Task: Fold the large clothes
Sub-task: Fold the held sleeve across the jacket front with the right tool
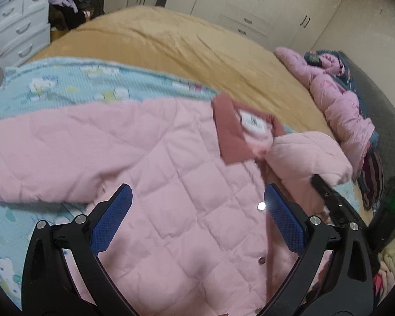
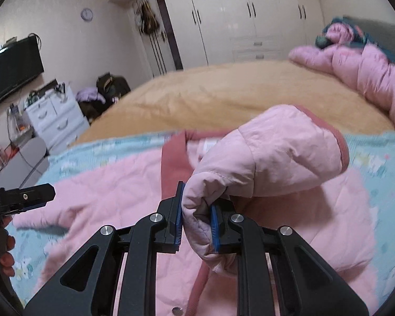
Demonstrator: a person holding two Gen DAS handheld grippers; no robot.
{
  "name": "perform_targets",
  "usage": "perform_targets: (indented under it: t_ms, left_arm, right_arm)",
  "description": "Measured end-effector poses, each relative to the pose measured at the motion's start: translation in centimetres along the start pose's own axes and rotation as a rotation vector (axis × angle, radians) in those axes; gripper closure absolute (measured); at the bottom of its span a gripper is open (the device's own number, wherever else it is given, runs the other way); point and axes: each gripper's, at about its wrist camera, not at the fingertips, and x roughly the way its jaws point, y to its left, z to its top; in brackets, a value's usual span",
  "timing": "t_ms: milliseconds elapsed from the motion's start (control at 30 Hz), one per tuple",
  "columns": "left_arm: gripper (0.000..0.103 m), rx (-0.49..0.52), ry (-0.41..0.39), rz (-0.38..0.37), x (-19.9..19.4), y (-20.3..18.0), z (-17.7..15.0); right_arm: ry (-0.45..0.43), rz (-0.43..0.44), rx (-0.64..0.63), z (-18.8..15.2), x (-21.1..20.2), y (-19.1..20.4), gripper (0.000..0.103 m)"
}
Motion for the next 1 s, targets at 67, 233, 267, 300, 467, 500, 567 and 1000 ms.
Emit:
perform_targets:
  t_ms: [67,233,267,300,467,500,567,1000]
  left_arm:
    - [0.009,-0.004,0.029,0.002,1.2,0.4,-0.9]
    - [0.009,-0.027,0.078,0.055,3.9,2.3,-2.7]
    - [0.009,-0.038,0.093,0.054,4.5,2.7,-3.0]
    - [0.009,-0.045,0.101,0.053,4.8,3.0,-3.1]
    - [0.009,-0.085,0.099,0.046,5.0,4.8,-2.7]
    - [0.009,-0.091,0.092,0.043,4.8,5.0,-2.6]
    - [0.009,-0.109,0.082,0.024,4.3,5.5,-2.3]
    - [0.009,-0.222,-0.035,-0.106,0.6,8.2,0.5]
  right_arm:
    - [0.029,0.012,0.017,-1.4,1.1,-0.1,0.086]
    - [0.092,0.063,0.066,-3.4,2.1,-0.9,0.062]
    - [0.101,0.075,0.1,-3.7,1.9,-1.3,0.058]
    - [0.099,0.089,0.132,-3.9,1.5,-1.7,0.056]
    - [-0.001,0.105,0.329,-4.5,-1.5,-4.5,0.035]
    - [-0.028,0.103,0.376,-4.4,-2.0,-5.3,0.035]
    - [-0.057,0.093,0.451,-4.1,-2.3,-6.6,0.035]
    - [-0.108,0.172,0.054,-0.3,-2.2,4.4,0.086]
